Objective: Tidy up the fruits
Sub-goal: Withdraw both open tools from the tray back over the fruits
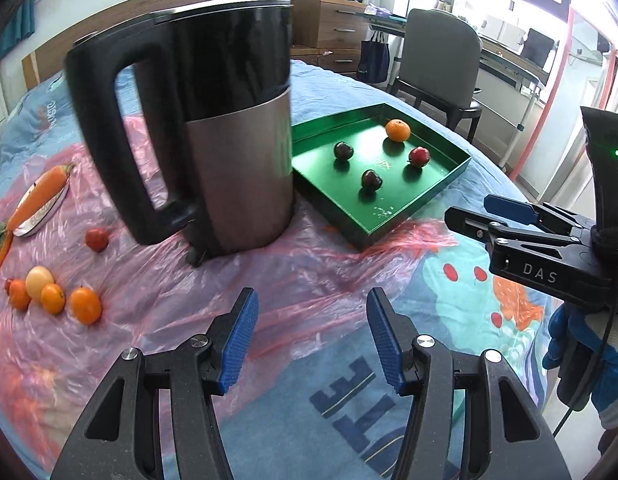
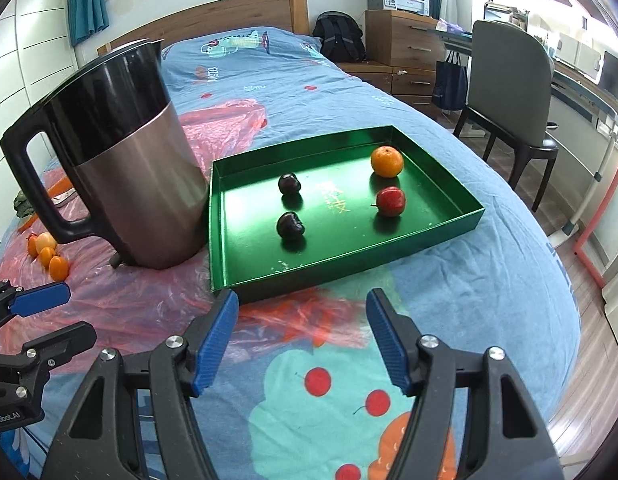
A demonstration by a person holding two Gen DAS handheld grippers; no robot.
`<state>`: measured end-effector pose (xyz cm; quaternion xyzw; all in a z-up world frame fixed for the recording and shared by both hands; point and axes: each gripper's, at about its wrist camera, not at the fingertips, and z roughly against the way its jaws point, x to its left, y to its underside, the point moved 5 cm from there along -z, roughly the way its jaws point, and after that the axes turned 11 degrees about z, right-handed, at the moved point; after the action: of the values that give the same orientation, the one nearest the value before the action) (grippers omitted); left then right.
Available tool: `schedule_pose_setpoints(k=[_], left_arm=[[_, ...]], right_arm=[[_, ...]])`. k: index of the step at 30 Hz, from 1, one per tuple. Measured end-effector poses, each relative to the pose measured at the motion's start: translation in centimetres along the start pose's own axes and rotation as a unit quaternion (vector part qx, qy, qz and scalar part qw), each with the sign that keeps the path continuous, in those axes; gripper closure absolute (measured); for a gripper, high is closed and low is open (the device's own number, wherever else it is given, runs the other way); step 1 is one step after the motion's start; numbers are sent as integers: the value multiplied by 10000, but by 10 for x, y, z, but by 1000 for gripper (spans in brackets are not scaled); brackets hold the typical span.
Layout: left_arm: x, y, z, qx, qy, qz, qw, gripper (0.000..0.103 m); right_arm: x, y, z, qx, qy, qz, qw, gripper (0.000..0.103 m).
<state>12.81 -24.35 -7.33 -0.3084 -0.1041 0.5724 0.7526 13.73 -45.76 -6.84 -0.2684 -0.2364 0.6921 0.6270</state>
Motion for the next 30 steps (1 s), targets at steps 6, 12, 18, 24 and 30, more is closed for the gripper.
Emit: schedule_pose_setpoints(k=[6,12,18,24,30], left_arm=[[48,15,27,-23,-324,490,9983,53],[91,27,59,-247,-696,764,9943,48],[132,38,87,-433,-988,1047,9886,47],[173,54,106,-485,-1271,1417,9805,46],[217,72,112,-484,-1475,1855,9703,45]], right_arm=[[44,-1,22,-98,-213,290,9993,0],[93,-4,39,-224,-505,587,9967,0],[141,-7,53,-350,-825,781,9929,0],[188,-10,64,-502,-1019,1033,9881,0],[240,-14,66,-601,-1305,1453,9789,0]])
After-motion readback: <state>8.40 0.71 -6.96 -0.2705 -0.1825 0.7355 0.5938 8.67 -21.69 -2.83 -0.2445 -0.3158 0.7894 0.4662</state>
